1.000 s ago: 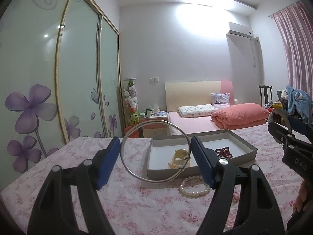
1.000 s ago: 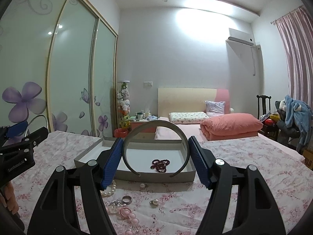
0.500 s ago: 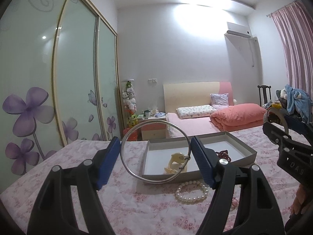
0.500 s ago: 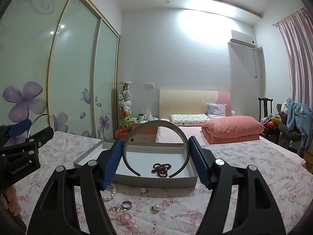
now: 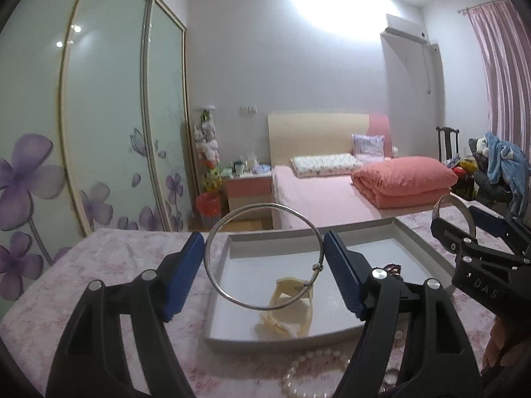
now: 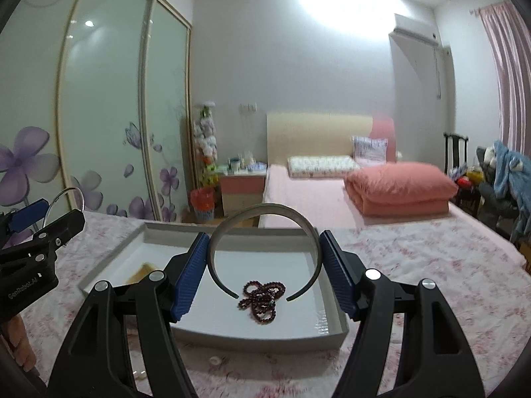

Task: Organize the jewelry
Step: 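Carry the bangle and cuff over the grey tray and release them inside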

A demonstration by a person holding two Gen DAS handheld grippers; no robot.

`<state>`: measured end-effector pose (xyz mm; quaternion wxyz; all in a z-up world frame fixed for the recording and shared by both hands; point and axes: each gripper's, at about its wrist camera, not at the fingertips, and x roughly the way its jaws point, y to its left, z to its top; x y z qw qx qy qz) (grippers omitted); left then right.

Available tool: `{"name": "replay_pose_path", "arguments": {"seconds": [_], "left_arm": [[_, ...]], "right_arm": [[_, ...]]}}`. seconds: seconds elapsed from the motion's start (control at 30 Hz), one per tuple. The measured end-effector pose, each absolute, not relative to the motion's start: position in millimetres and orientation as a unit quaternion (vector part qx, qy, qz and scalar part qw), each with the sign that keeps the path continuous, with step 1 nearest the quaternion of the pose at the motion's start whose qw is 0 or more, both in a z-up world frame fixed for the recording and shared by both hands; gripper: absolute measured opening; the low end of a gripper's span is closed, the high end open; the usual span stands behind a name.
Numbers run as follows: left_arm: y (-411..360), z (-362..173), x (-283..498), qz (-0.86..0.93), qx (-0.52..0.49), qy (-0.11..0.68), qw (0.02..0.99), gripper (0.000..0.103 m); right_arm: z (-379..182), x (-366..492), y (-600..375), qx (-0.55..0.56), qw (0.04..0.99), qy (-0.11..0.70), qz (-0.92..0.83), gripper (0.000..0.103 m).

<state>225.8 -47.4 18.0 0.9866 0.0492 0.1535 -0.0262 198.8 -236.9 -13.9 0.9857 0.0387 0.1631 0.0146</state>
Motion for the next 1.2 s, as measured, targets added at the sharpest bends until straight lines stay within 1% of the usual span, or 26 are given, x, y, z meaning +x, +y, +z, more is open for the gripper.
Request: {"name": "replay_pose_path", "arguments": {"seconds": [0.23,0.5,0.57,0.6,0.63,0.73,0.9,1.2], "left_arm": [[-50.3,-7.4,274.5,-0.039,0.033,0.222,0.974,0.072],[-53.5,-28.6,301.7,-0.049,0.023,0.266,0.962,0.072],[-52.8,-31.9,305.9,-0.052,0.021,0.274,0.960,0.073],[-52.2,-33.5,308.2,-0.053,0.018,0.278,0.959,0.073],[-51.4,-34.7,308.9,-0.054,0.015,0.282,0.958,0.073],[-45.3,-33.1,311.1,-0.052,0.004,0.287,0.957,0.073],[-26.0,-15.9,298.5,-0.043,-0.011,0.266,0.963,0.073],[12.7,6.3,242.1,-0.037,-0.013,0.250,0.967,0.073]], "right_arm": [[-40.2,245.4,-245.2,0.085,0.960,0.265,0.028,0.068],[-49.1,269.8,-238.4,0.094,0.943,0.317,0.042,0.068],[-48.5,269.6,-238.8,0.100,0.942,0.317,0.047,0.069],[-47.5,270.8,-240.2,0.100,0.942,0.316,0.048,0.071],[-46.1,268.8,-240.1,0.100,0.943,0.314,0.049,0.075],[-41.1,263.5,-243.2,0.098,0.945,0.310,0.048,0.076],[-29.0,252.2,-253.9,0.109,0.948,0.296,0.042,0.076],[-11.9,197.4,-262.1,0.114,0.954,0.272,0.054,0.075]]}}
